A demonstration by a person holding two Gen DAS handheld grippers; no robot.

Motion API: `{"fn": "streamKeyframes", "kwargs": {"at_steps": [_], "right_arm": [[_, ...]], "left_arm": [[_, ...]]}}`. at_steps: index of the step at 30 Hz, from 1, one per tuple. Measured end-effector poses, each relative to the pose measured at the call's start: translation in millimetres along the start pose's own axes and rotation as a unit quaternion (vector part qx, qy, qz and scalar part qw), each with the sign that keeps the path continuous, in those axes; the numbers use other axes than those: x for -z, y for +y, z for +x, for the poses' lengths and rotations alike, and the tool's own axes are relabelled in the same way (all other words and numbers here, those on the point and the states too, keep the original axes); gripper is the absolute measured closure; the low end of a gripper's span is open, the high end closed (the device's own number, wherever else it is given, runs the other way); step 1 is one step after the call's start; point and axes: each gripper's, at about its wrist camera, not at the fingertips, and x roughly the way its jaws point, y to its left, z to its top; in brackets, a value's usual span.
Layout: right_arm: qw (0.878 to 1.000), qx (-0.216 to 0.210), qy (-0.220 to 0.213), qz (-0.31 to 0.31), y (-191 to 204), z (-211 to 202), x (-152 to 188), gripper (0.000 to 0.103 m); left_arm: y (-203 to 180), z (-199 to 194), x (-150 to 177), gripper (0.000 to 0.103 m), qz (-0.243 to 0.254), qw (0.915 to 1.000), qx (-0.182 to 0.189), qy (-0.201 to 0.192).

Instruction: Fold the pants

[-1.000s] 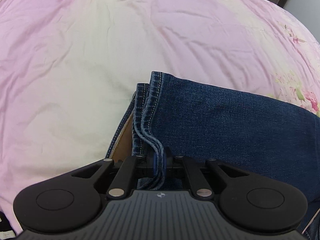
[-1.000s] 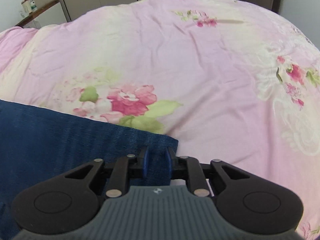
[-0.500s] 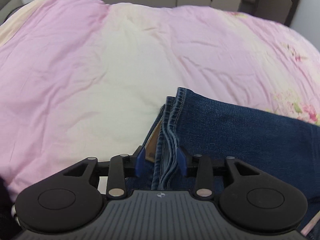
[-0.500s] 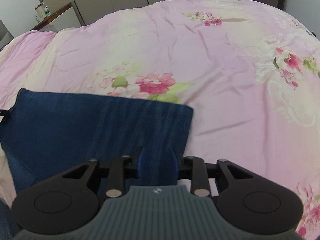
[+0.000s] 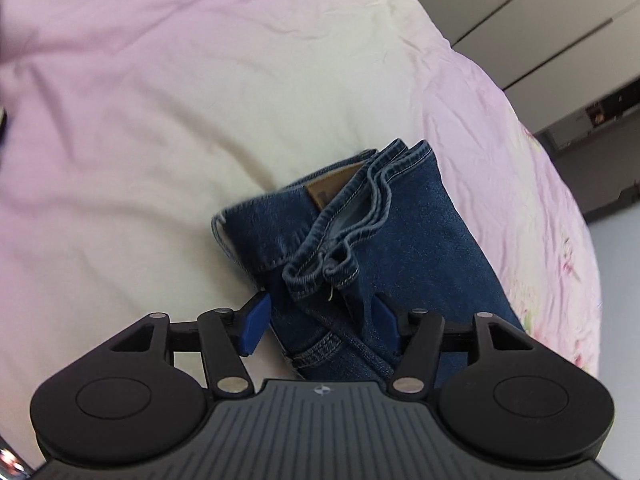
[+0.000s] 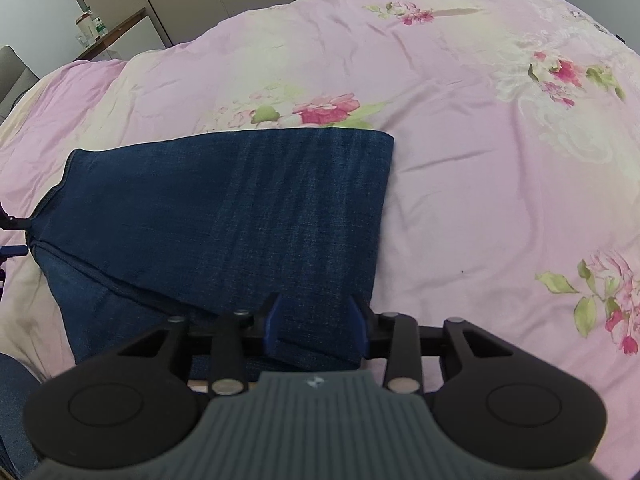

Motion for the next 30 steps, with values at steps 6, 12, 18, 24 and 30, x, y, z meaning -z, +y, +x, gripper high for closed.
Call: {"fn": "streamKeyframes", "kwargs": {"at_steps": [6,12,18,24,30], "right_arm": [[1.0,0.013,0.008,0.002,-1,11,1,0.07],[1.0,0.016,0.014,0.008,-5,16,1,0.068],[1.0,0.015,0.014,0.008,-5,19,2,0.067],[1.0,0.01,0.014,0.016,-8,19,2,0.066],[1.0,-0.005,0.026,0.004,-8,23,1,0.065]], "left_arm": [[-24,-10,10,0.078,0.071,0.9959,-0.038,-0.042],[-66,-13,19,0.086,0.188,0.9732,-0.128,-0.035],[-74,-12,9,0.096,0.196,0.9733,-0.116,-0.027],[-84,-45,10,0.097,0.208,0.9724,-0.077,-0.073],[-41,11,-3,0.096,0.162,0.9802,-0.112,-0.025]]}}
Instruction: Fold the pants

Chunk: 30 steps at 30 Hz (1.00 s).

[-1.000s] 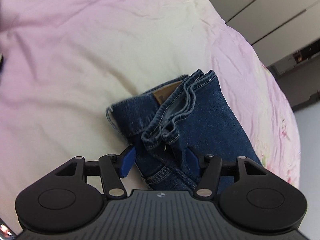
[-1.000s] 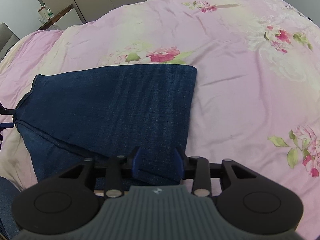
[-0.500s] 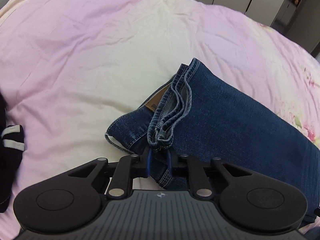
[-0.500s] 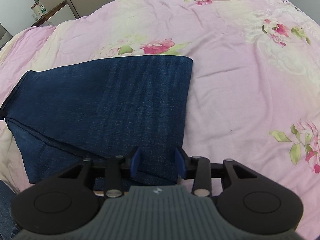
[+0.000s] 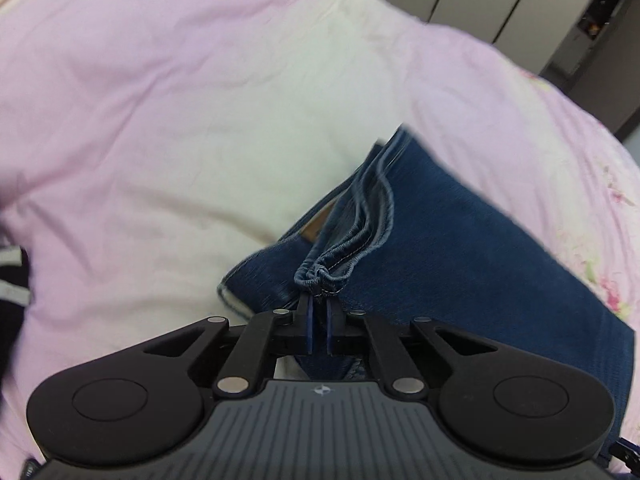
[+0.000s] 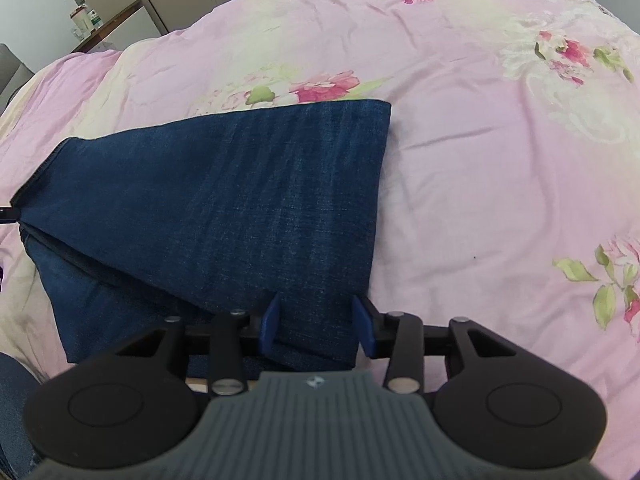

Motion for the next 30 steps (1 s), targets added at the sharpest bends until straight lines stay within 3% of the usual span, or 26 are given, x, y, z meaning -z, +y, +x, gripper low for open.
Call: {"fn": "streamKeyframes", "kwargs": {"at_steps": [3,6,10,11,12,14,16,19,21,24,26,28,29,30], "right_arm": [[1.0,0.009,0.028,-0.003,0,10,1,0.065],[0.996,0.002,0.089,0.007,-7,28,4,0.067],[0.996,0.003,0.091,0.01,-8,25,3,0.065],[0.996,0.002,0.089,0.009,-7,21,4,0.063],[0.996,-0.001,0.085,0.011,-8,17,3,0.059],[0.997,-0.015,0.067,0.021,-10,7,1,0.045],[0.998,-0.022,0.048,0.03,-11,1,-3,0.039],[0.998,-0.007,0.038,0.039,-13,7,-14,0.039],[0.996,-0.013,0.037,0.078,-22,17,-21,0.039],[0.987,-0.026,0.04,0.151,-40,33,-26,0.041],[0.98,-0.047,0.04,0.192,-50,41,-27,0.041],[0.971,-0.065,0.04,0.225,-61,49,-27,0.041],[0.966,-0.075,0.041,0.242,-66,54,-27,0.041],[0.961,-0.086,0.042,0.258,-72,58,-26,0.043]], "left_arm": [[4,21,10,0.096,-0.004,1.0,-0.007,0.005],[8,26,13,0.094,-0.02,0.9998,-0.004,0.008],[18,0,12,0.082,-0.029,0.9993,0.02,-0.01],[23,-9,12,0.074,-0.04,0.9986,0.03,-0.018],[30,-17,11,0.051,-0.058,0.9974,0.033,-0.028],[46,-32,12,0.019,-0.098,0.9924,0.042,-0.061],[61,-34,13,0.018,-0.139,0.9857,0.066,-0.068],[73,-12,17,0.018,-0.182,0.9792,0.082,-0.033],[76,4,25,0.018,-0.209,0.9735,0.091,-0.022],[80,21,35,0.018,-0.254,0.9584,0.128,-0.023],[76,30,35,0.018,-0.259,0.9571,0.127,-0.028],[72,39,34,0.024,-0.249,0.9597,0.126,-0.034],[71,42,33,0.036,-0.245,0.9605,0.126,-0.037],[70,44,33,0.042,-0.245,0.9613,0.121,-0.038]]}}
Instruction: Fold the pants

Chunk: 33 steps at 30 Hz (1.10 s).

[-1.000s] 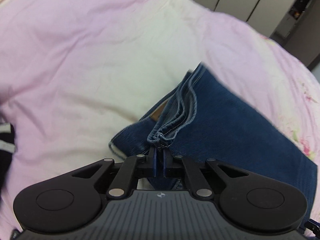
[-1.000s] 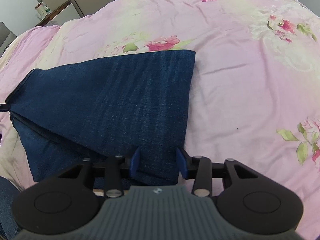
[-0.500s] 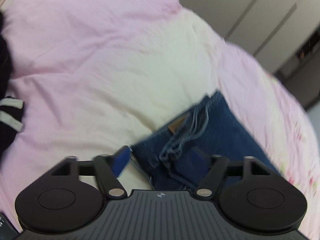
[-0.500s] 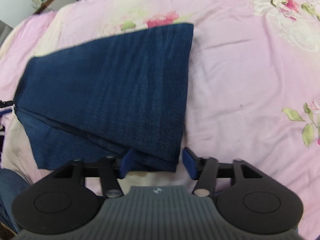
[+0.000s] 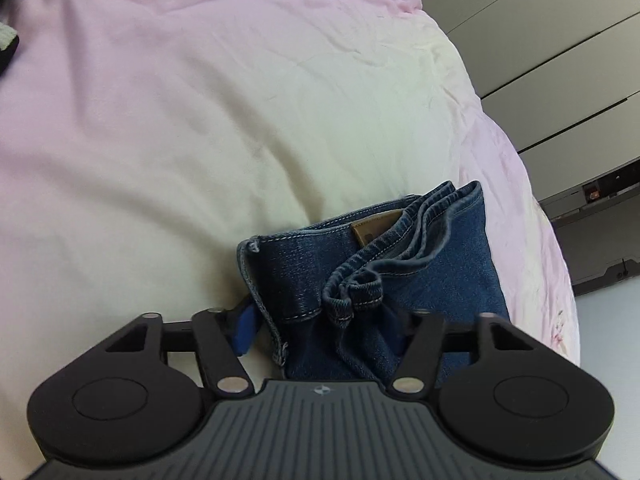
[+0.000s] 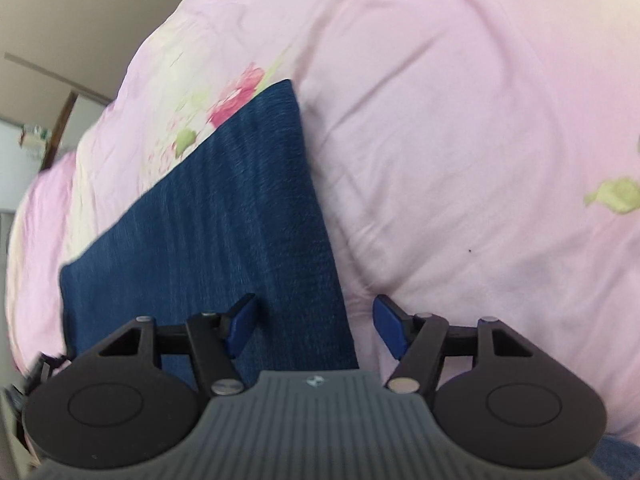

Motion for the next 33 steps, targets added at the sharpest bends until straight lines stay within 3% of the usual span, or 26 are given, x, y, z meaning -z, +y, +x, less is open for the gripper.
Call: {"fn": "streamKeyframes", "kwargs": {"at_steps": [2,3,6,9,12,15,19,21,23,25,29,33], "right_arm": [[0.999,-0.021,0.006,0.027,-10,5,-3,0.051],[0.999,-0.034,0.009,0.031,-11,6,-3,0.065],[0.998,-0.06,0.016,0.03,-10,5,-1,0.079],[0.995,-0.087,0.019,0.054,-10,0,-6,0.093],[0.99,-0.133,0.0,0.053,2,-25,-22,0.097],[0.989,-0.145,-0.02,0.02,19,-56,-42,0.097],[0.991,-0.124,-0.051,-0.027,20,-105,-74,0.097],[0.993,-0.095,-0.063,-0.04,8,-126,-88,0.097],[0.995,-0.057,-0.069,-0.046,-11,-137,-99,0.097],[0.997,-0.033,-0.058,-0.031,-31,-130,-104,0.097],[0.999,-0.02,-0.039,0.004,-68,-103,-93,0.097],[0.999,-0.021,-0.042,-0.015,-73,-104,-90,0.097]], "left_arm": [[-2,-2,1,0.05,0.0,1.0,-0.002,-0.008],[-3,-3,1,0.057,0.004,0.9999,0.0,-0.01],[-13,-10,2,0.073,0.015,0.9997,-0.001,-0.017],[-24,-21,3,0.076,0.012,0.9997,-0.009,-0.018],[-35,-36,13,0.077,0.006,0.9997,-0.015,-0.019],[-50,-55,38,0.077,-0.001,0.9999,-0.014,-0.001],[-72,-68,93,0.078,0.017,0.9994,0.002,0.03],[-79,-64,120,0.078,0.018,0.9986,0.01,0.049],[-80,-51,137,0.077,0.018,0.9972,-0.005,0.072],[-72,-37,141,0.076,0.008,0.9968,-0.032,0.073],[-64,-38,130,0.063,-0.035,0.9939,-0.039,0.097],[-83,-70,118,0.058,0.035,0.9941,-0.071,0.074]]}}
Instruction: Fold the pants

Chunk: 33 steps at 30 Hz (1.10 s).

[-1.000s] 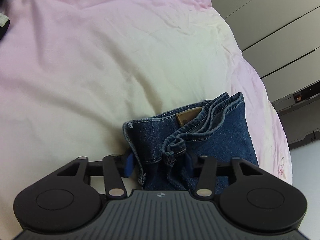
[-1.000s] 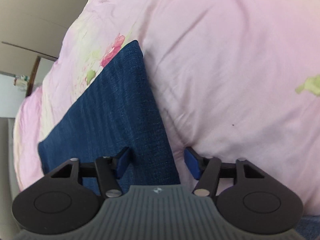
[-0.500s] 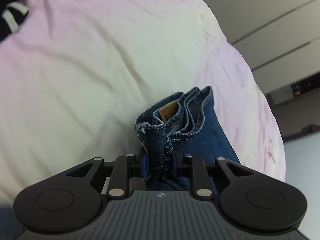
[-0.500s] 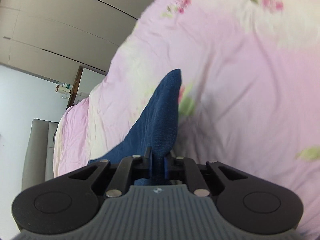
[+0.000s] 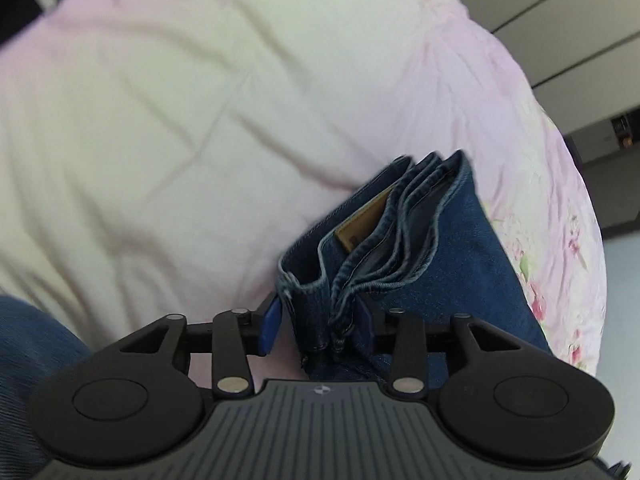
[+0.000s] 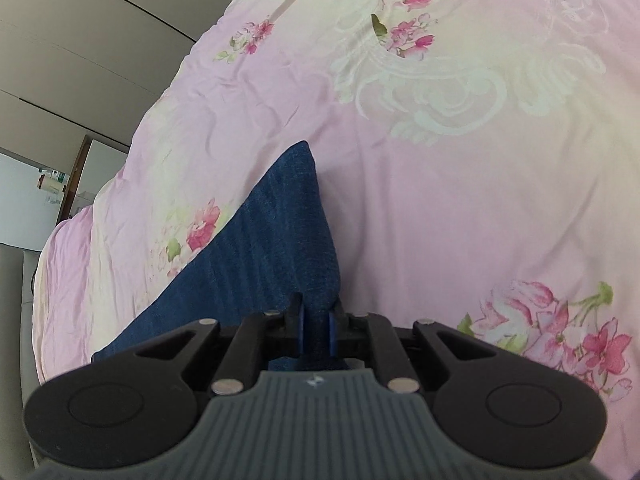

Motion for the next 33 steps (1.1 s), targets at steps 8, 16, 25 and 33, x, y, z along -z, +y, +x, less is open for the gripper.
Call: {"fn": "streamKeyframes", "kwargs": {"at_steps": [8,16,25,33], "right_arm": [[0.999,0.003,0.0,-0.034,9,-2,0,0.096],[1.0,-0.007,-0.004,-0.025,6,-5,2,0.096],[0.999,-0.007,0.013,-0.038,-1,5,-3,0.092],[0.997,0.004,0.044,-0.057,-14,15,-8,0.075]], "left_arm": [[-77,-34,-1,0.064,0.206,0.9758,0.006,-0.072],[-114,48,4,0.089,0.28,0.9586,-0.035,-0.04],[-137,48,4,0.096,0.315,0.9442,-0.087,-0.039],[-243,51,57,0.095,0.506,0.8621,0.024,0.007]]}}
